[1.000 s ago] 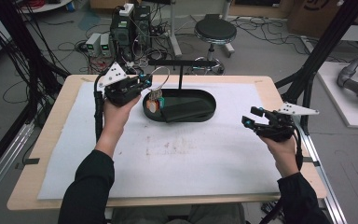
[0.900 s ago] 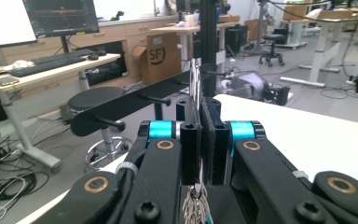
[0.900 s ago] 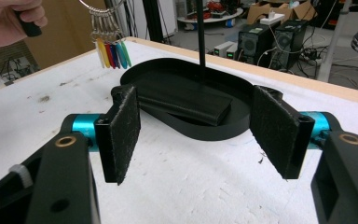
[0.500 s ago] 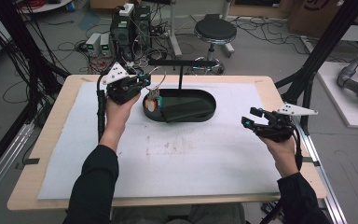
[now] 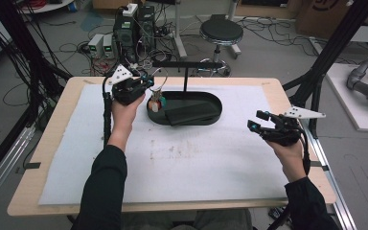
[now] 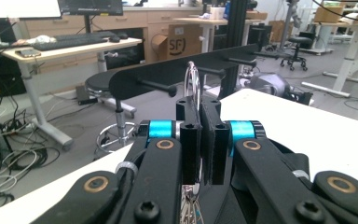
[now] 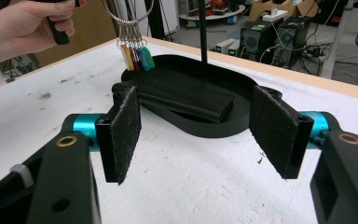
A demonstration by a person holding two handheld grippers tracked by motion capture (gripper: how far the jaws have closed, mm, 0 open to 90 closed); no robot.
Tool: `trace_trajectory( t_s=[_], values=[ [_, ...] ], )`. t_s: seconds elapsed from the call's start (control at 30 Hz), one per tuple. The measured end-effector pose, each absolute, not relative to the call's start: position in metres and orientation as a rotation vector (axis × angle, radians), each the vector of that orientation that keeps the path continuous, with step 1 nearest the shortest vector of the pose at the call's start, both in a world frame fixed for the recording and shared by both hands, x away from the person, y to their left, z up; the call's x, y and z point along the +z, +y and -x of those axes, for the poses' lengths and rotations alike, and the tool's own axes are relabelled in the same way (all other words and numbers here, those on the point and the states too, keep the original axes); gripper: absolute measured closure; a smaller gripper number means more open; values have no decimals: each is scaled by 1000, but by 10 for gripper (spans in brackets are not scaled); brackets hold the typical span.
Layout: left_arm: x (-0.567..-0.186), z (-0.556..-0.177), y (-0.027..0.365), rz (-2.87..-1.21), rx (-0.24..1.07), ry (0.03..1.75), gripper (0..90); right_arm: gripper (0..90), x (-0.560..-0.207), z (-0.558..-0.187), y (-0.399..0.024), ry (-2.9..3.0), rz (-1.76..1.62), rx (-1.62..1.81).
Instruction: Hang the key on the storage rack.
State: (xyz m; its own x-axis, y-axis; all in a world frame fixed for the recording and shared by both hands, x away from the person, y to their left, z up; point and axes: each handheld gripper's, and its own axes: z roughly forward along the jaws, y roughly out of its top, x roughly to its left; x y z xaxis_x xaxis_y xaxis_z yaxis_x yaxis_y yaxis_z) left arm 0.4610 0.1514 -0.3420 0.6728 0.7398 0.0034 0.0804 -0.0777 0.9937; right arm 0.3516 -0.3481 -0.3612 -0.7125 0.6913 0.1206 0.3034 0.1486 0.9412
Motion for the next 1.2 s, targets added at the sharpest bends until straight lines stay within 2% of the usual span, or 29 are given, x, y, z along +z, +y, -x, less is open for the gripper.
trace_trajectory(
  t_s=[0.83,1.2],
  values=[
    [-354,-474,155,-1535,632,789,863,349,-362,-352,-346,2102,-955,1581],
    [-357,-476,149,-1564,700,849,831,349,-363,-352,-346,2104,-956,1582]
  ],
)
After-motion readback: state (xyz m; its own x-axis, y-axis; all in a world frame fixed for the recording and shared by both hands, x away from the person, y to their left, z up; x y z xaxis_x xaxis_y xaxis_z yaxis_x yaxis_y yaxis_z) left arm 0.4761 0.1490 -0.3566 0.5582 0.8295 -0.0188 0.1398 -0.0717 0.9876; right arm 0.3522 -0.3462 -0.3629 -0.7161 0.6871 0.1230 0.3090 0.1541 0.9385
